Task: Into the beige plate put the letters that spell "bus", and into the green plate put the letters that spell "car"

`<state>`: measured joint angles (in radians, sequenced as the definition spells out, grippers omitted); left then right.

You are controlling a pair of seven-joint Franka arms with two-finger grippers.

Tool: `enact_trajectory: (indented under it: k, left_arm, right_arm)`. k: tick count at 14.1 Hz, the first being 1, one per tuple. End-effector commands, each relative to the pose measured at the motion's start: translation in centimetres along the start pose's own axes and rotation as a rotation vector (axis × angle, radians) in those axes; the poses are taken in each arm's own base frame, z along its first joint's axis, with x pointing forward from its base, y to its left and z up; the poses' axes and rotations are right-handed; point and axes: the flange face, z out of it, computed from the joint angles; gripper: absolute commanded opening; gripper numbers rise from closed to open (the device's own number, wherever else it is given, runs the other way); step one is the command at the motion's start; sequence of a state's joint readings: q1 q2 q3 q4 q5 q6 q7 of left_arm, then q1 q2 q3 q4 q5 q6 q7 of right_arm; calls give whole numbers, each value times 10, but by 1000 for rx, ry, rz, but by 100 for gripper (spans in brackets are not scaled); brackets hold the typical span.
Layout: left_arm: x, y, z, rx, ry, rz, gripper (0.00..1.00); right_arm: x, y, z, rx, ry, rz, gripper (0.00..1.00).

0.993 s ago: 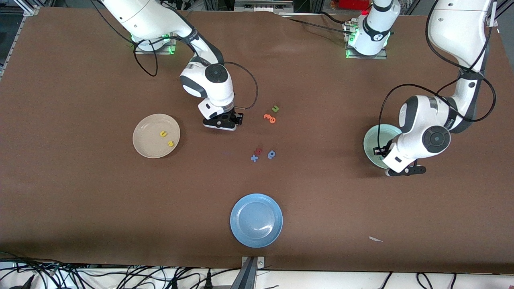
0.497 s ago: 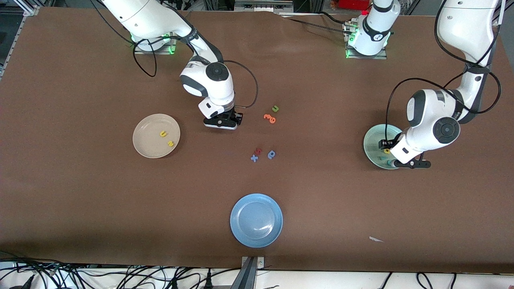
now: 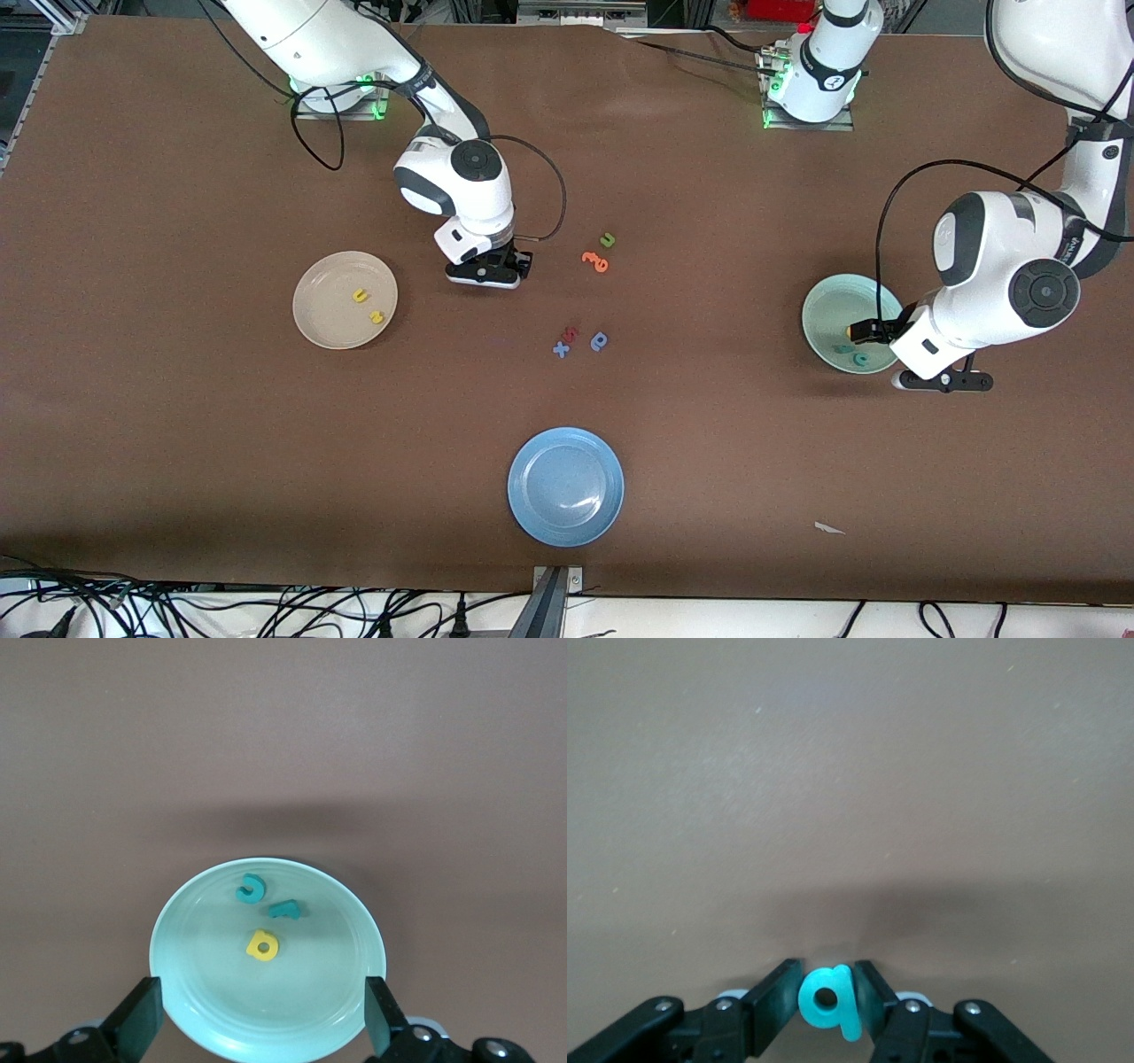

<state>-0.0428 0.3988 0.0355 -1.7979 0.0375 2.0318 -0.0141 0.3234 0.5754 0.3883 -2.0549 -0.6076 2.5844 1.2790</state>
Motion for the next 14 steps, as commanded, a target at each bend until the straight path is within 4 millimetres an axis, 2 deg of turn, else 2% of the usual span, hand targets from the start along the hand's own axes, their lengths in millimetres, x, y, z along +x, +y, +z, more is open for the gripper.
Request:
enact_trajectory:
  k: [1, 4, 6, 8, 11, 14]
  left_arm:
    - [-3, -8, -32, 8, -39, 17, 100]
    - [-5, -21, -55, 4, -71, 13, 100]
    - [-13, -33, -68, -3, -52, 69, 100]
    - [-31, -41, -93, -6, -17, 86, 100]
    - [-52, -39, -143, -13, 60, 72, 100]
    - [-78, -33, -187, -52, 105, 55, 100]
  right_arm:
    - [17, 19, -22, -31, 35, -27, 0]
    - [40, 49, -46, -38, 31, -71, 0]
    - [61, 77, -61, -44, 10, -107, 0]
    - [83, 107, -69, -65, -8, -152, 0]
    - [118, 170, -69, -75, -22, -224, 0]
    - [131, 210, -71, -77, -61, -274, 0]
